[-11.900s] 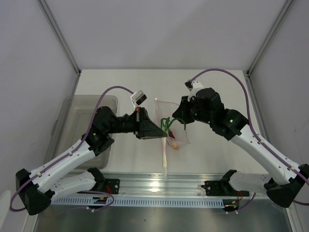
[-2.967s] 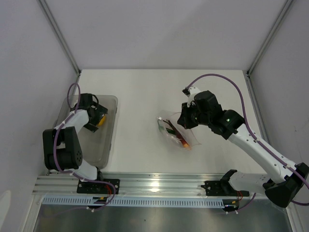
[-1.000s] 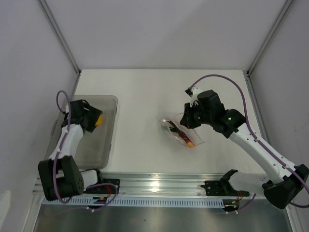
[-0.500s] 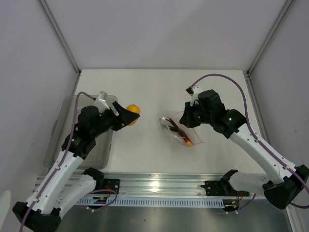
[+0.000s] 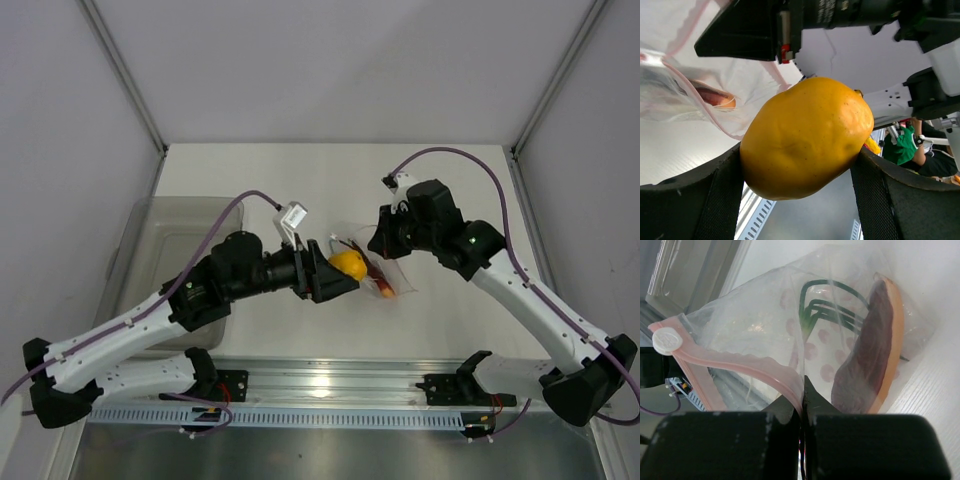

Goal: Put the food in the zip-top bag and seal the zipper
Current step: Place the fake fruit in the zipper food storage bag.

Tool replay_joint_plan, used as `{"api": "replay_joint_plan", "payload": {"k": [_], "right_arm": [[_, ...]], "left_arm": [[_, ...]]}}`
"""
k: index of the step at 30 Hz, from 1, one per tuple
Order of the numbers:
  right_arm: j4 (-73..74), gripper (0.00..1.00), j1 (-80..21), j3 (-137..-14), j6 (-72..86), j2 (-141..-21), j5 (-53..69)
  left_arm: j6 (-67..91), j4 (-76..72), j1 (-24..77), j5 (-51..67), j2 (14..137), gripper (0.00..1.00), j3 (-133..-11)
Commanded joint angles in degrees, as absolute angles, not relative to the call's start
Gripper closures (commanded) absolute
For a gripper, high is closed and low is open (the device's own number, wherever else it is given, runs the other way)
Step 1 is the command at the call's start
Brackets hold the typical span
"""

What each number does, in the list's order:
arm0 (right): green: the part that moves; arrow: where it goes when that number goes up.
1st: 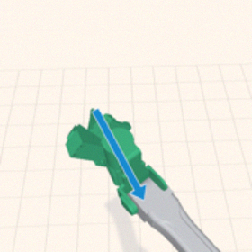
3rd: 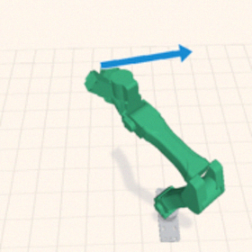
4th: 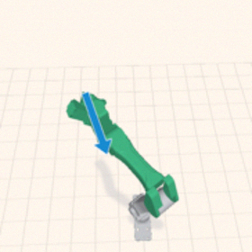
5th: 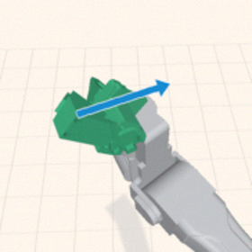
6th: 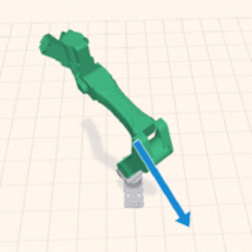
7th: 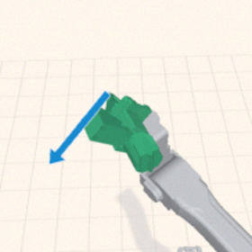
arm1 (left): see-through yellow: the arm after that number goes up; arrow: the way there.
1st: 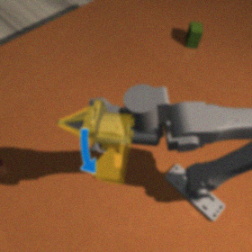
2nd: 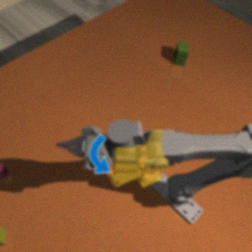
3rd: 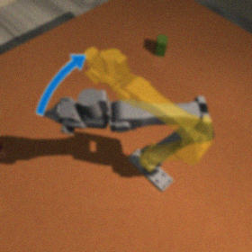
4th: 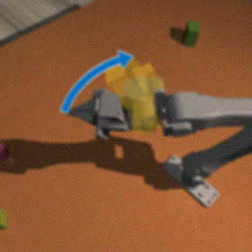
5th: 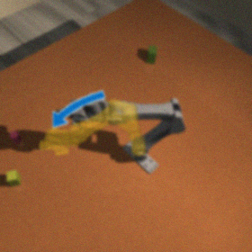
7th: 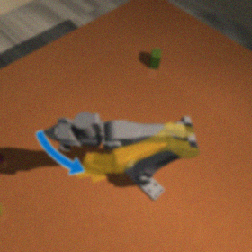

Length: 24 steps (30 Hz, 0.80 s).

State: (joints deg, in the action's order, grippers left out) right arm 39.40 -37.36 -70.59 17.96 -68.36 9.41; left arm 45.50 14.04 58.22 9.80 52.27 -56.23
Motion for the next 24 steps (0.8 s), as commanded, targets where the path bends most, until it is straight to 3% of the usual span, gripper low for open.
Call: {"api": "replay_joint_plan", "payload": {"k": [1, 8, 12, 22, 24], "right_arm": [[38.7, 1.0, -37.2, -75.6, 18.6, -68.1, 10.7], [40.4, 1.0, -37.2, -77.2, 18.9, -66.6, 12.4], [40.8, 1.0, -37.2, -76.6, 19.2, -66.0, 13.4], [41.5, 1.0, -37.2, -75.7, 18.9, -63.5, 12.3], [41.7, 1.0, -37.2, -75.6, 18.7, -63.6, 12.4]], "left_arm": [[46.0, 9.8, 60.4, 6.9, 56.7, 1.0, -57.5], [53.3, 12.7, 61.9, 1.9, 66.8, 0.99, -61.7], [56.3, 26.1, 61.9, -5.1, 72.6, 0.99, -70.8], [64.1, 32.1, 61.2, -10.1, 73.4, 1.0, -71.9], [64.1, 32.3, 61.2, -10.0, 73.7, 0.83, -71.9]]}}
